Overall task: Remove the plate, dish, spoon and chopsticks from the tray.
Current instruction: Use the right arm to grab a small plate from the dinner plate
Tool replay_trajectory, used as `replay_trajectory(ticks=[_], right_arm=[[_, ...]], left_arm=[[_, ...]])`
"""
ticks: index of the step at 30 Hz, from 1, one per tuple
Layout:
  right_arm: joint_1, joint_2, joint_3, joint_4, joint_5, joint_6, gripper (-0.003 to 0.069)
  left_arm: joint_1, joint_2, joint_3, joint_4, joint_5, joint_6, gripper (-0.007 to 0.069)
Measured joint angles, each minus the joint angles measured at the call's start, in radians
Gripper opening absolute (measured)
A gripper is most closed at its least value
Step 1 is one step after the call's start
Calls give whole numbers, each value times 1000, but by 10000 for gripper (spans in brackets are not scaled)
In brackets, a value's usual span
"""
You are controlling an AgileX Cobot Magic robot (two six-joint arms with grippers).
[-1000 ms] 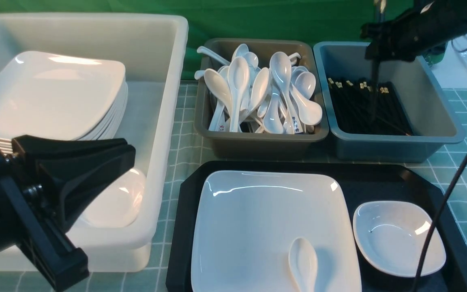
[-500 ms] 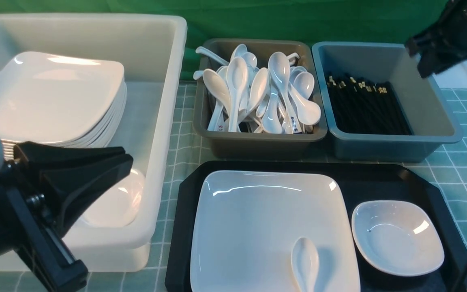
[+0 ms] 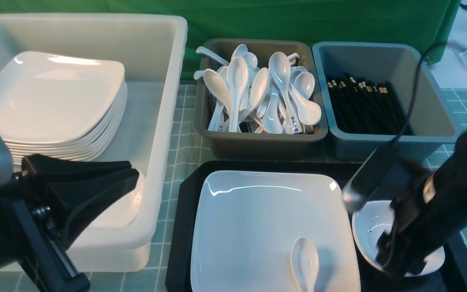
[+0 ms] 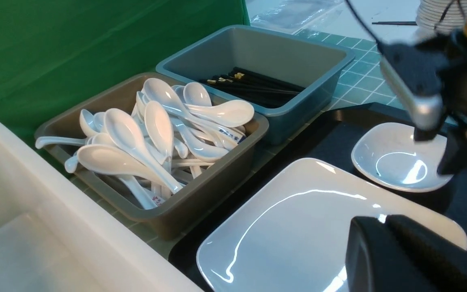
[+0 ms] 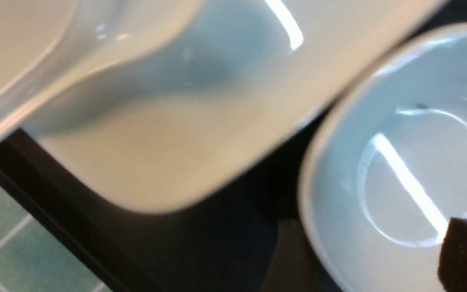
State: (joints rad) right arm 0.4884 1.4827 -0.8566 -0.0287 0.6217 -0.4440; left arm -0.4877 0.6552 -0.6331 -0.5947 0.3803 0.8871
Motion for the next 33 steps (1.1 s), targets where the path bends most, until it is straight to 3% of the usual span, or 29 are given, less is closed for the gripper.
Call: replay_trajectory(ticks=[11, 17, 21, 24, 27, 32, 33], right_arm=[[7, 150, 45, -137, -141, -5, 514], [7, 175, 44, -150, -150, 1, 503], [7, 176, 44, -149, -150, 1, 409], [10, 176, 43, -166, -154, 0, 265], [12, 166, 33, -178, -131, 6, 246], [45, 97, -9, -183, 8, 64, 138], [66, 43, -43, -176, 93, 112, 78]], left_arm=[[0, 0, 0, -5, 3, 0, 12], [0, 0, 0, -5, 6, 0, 12], [0, 0, 0, -5, 17, 0, 12], [0, 0, 0, -5, 38, 0, 12], [0, 0, 0, -5, 50, 0, 12], [0, -1, 0, -4, 70, -6, 12], [0, -1, -5, -4, 87, -14, 12]])
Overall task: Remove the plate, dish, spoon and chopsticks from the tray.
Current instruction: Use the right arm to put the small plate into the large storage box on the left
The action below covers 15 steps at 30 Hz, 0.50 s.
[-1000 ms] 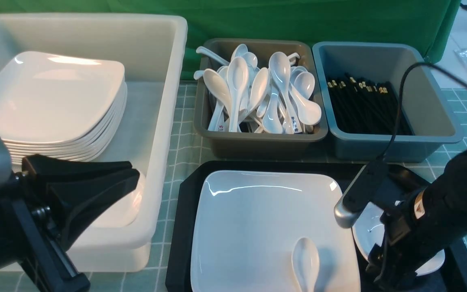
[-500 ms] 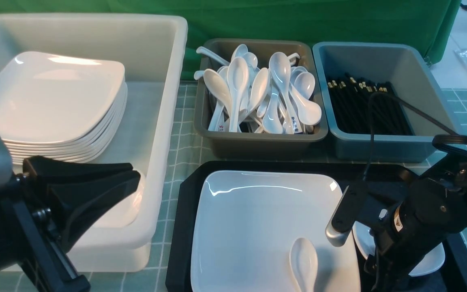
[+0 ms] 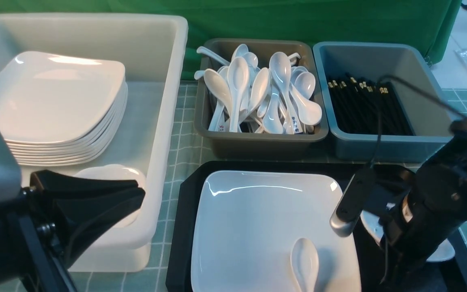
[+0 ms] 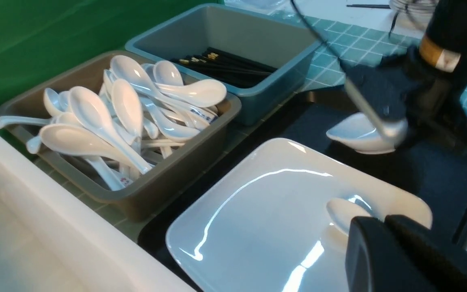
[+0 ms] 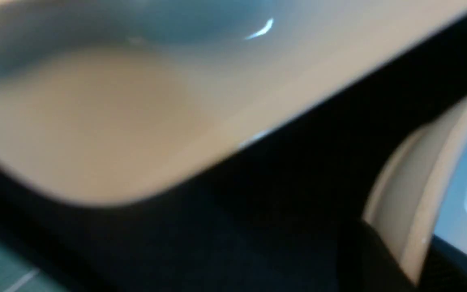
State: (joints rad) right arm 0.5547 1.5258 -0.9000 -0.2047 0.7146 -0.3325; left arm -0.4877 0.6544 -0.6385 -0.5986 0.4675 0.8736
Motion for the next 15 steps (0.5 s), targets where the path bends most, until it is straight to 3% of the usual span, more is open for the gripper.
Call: replay_trajectory(ticks=[4, 8, 11, 15], right_arm=[[97, -133, -148, 15, 139, 101, 62], [225, -166, -372, 13, 145, 97, 62], [340, -102, -541, 33, 107, -15, 62], [448, 66, -742, 141, 36, -271, 62]], left_arm=[[0, 0, -40, 40, 63, -89, 12], [0, -7, -130, 259, 207, -337, 12], [0, -33, -198, 489, 353, -529, 12], [0, -120, -247, 705, 525, -734, 12]])
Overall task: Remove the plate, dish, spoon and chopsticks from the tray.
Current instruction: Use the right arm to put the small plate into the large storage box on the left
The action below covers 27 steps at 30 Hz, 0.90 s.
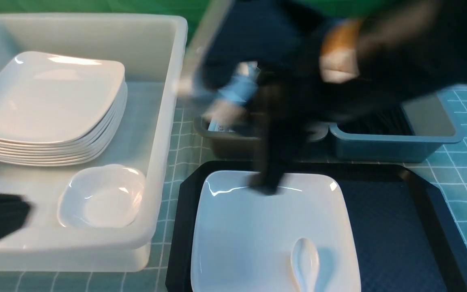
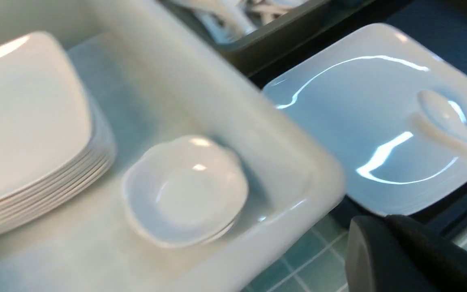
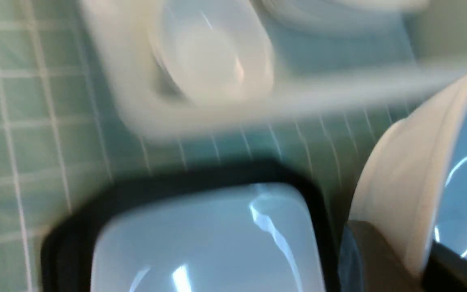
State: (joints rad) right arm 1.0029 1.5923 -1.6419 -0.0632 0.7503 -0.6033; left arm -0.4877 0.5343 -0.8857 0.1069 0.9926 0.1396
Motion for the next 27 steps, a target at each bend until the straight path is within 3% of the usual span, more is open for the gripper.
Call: replay_trajectory(ticks=[5, 10, 15, 23, 26, 27], right_arm=[[35, 255, -236, 128, -2, -277, 62], [35, 496, -453, 192, 57, -440, 62], [35, 633, -567, 198, 80, -486, 62], [35, 695, -578, 186, 92, -491, 64], [35, 695, -581, 181, 94, -491, 86], [35, 695, -583, 169, 91, -491, 123]], left_arm=[[0, -124, -7, 118, 124, -140, 12], [0, -223, -7, 138, 187, -150, 12], [0, -257, -7, 144, 226, -150, 12], [0, -258, -7, 144, 228, -150, 12], [0, -258, -7, 144, 228, -150, 12], [0, -258, -7, 143, 228, -150, 12]])
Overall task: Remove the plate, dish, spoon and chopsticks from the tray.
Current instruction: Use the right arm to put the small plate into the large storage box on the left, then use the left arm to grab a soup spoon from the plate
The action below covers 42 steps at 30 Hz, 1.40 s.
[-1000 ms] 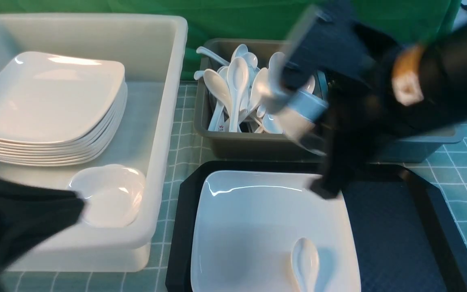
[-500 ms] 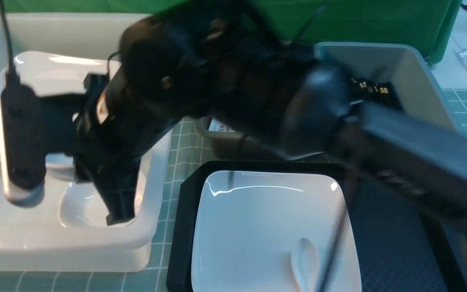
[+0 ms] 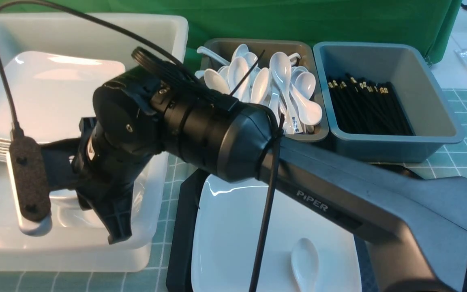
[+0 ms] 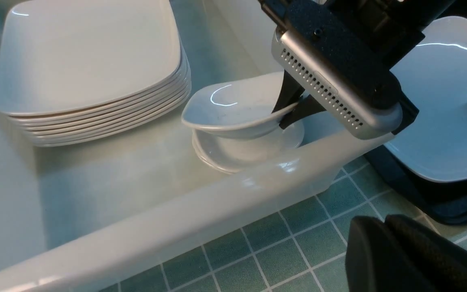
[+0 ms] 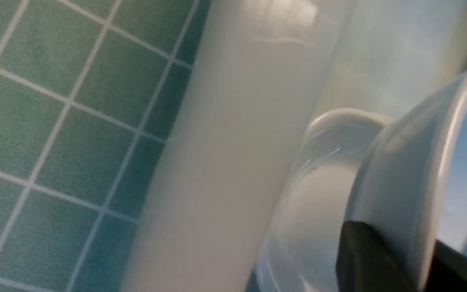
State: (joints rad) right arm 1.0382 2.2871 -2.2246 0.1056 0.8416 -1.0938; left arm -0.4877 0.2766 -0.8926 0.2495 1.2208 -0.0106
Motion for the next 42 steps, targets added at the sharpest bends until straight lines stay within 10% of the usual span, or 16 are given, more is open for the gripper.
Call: replay_trajectory(ticks=[11, 18, 24, 28, 42], right_arm=[[0, -10, -3, -34, 87, 94, 305], [0, -150, -3, -123, 289, 319, 291], [-2, -313, 44, -396, 290, 683, 138], [-59, -581, 347, -463, 290, 962, 27], [-177, -1305, 1230, -477, 262, 1391, 34]], left_arm=[[0, 0, 0, -71, 1, 38, 13], [0, 0, 0, -103, -17, 44, 13], [0, 79, 0, -196, -81, 64, 13], [0, 282, 0, -294, -115, 114, 13], [-39, 1008, -34, -651, -449, 379, 13]])
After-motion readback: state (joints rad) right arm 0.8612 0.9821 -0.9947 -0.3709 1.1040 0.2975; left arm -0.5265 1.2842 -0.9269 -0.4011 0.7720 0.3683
